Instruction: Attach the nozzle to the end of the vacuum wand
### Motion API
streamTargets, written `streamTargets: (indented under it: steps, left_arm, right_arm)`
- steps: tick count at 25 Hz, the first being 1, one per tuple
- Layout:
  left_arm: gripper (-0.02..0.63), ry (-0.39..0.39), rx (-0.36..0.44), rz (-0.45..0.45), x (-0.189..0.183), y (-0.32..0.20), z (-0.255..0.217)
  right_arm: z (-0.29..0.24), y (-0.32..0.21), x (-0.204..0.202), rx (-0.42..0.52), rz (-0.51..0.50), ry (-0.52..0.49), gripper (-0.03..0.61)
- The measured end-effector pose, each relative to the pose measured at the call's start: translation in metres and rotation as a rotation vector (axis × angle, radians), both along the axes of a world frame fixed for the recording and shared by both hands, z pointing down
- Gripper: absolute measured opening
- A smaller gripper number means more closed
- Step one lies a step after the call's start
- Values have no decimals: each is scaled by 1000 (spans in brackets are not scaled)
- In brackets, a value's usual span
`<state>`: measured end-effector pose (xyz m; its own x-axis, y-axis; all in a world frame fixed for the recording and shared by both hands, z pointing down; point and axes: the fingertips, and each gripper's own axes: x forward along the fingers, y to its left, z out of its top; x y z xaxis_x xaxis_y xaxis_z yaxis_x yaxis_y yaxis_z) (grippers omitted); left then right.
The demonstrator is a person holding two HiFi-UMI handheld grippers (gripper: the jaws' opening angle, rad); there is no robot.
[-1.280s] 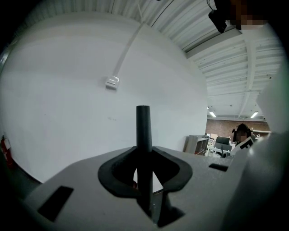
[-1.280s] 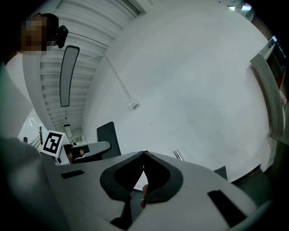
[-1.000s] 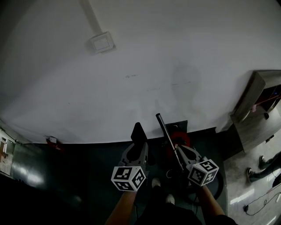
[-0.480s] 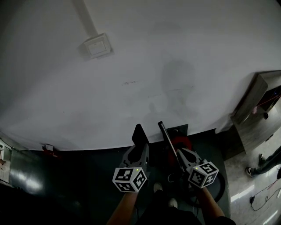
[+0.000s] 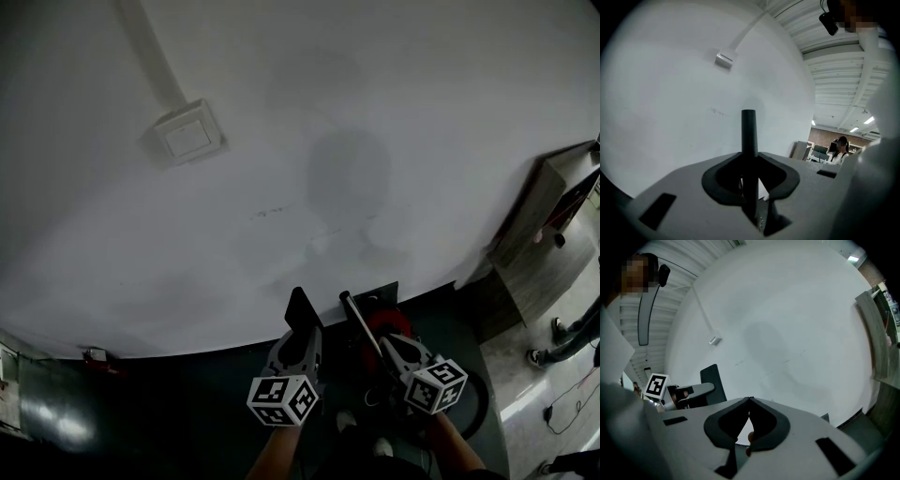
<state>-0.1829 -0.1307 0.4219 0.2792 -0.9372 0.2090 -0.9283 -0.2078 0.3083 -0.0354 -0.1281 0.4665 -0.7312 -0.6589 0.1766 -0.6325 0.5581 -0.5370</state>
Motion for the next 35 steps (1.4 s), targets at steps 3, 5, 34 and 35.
streamTargets:
  steps: [3,5,34,35]
  left_arm:
    - [84,7,4,29,-4,-14,0]
    - [85,11,5,37,-5,-21,2]
    - [84,33,81,-91,-30,-118,5]
    - [84,32,86,-90,-30,-121,4]
  right_arm:
    - [-3,-10,-8,-1,16,-7,17]
    - [-4,-13,-10,2,25,-7,17]
    - [141,-88,-58,104,-192,399,119]
    - [146,-90,-61,108,-203,417,133]
